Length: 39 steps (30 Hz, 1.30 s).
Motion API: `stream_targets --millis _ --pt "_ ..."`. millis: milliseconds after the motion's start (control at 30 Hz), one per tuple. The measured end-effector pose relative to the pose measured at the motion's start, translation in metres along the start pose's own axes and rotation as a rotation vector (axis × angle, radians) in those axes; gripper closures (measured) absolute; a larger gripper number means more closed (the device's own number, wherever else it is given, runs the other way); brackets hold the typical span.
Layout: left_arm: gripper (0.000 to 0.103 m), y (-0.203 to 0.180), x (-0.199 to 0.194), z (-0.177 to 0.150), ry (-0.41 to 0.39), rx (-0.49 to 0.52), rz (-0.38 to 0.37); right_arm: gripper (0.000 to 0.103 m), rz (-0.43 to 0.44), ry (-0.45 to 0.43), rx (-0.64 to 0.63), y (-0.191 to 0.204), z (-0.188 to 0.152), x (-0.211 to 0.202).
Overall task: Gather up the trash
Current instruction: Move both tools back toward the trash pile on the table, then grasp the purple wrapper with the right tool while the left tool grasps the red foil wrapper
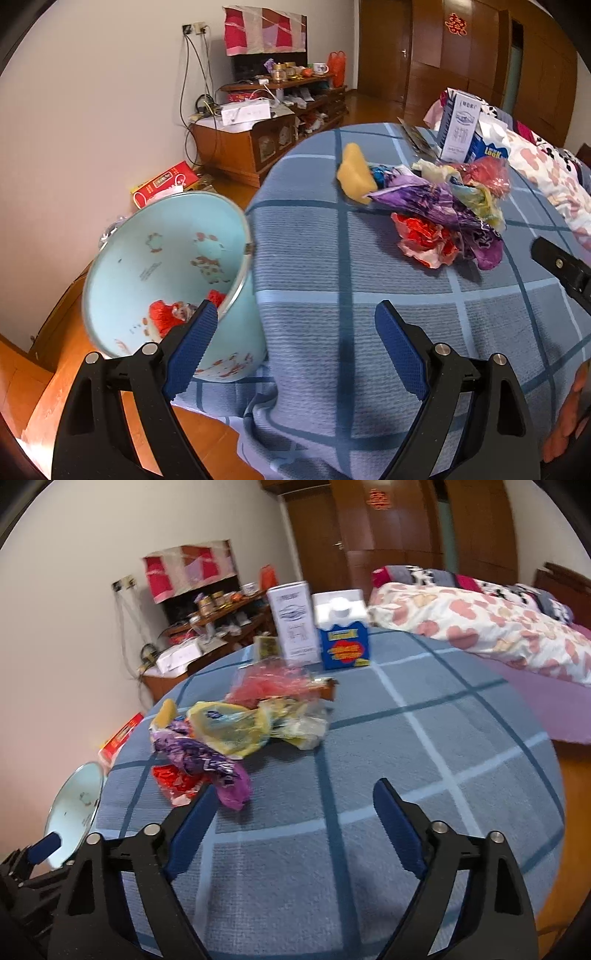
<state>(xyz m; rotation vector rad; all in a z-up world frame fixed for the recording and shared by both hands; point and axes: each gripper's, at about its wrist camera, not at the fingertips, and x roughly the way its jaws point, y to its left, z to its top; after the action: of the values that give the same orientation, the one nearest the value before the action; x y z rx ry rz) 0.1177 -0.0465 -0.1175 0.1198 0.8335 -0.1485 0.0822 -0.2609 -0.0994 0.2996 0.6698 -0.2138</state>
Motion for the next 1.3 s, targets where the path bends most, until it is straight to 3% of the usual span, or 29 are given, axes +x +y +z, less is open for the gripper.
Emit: stream_targets --millis 300,333,467,533,633,767,1033,1167,1300 --pt "0.018 0.004 0.006 0.006 0.010 -0.009 0.010 0.027 0.080 0.054 -0.202 0.050 0.024 0.048" --pt "0.018 0.006 0.006 0.007 0.008 -0.010 0.015 0.031 0.087 0.075 -0.220 0.053 0.025 0.056" --pt "0.018 0.011 0.006 0.010 0.007 -0.028 0.018 0.065 0.114 0.160 -0.266 0.062 0.024 0.073" --pt "0.018 0.011 0.007 0.012 0.006 -0.034 0.016 0.072 0.134 0.149 -0.271 0.060 0.023 0.066" --pt "0.018 0.006 0.009 0.013 -0.002 -0.025 0.005 0.073 0.197 0.104 -0.231 0.050 0.023 0.042" --pt "0.018 -0.002 0.010 0.017 -0.019 -0.017 -0.018 0.073 0.191 0.002 -0.141 0.028 0.027 0.010" --pt "0.019 -0.036 0.020 0.039 -0.084 0.060 -0.088 0.073 -0.060 -0.129 0.141 -0.051 0.024 -0.010" --pt "0.023 -0.057 0.034 0.055 -0.084 0.061 -0.164 0.073 -0.093 -0.125 0.177 -0.066 0.018 -0.007" --pt "0.027 -0.083 0.054 0.062 -0.070 0.110 -0.157 0.073 -0.077 -0.108 0.196 -0.070 0.012 -0.005"
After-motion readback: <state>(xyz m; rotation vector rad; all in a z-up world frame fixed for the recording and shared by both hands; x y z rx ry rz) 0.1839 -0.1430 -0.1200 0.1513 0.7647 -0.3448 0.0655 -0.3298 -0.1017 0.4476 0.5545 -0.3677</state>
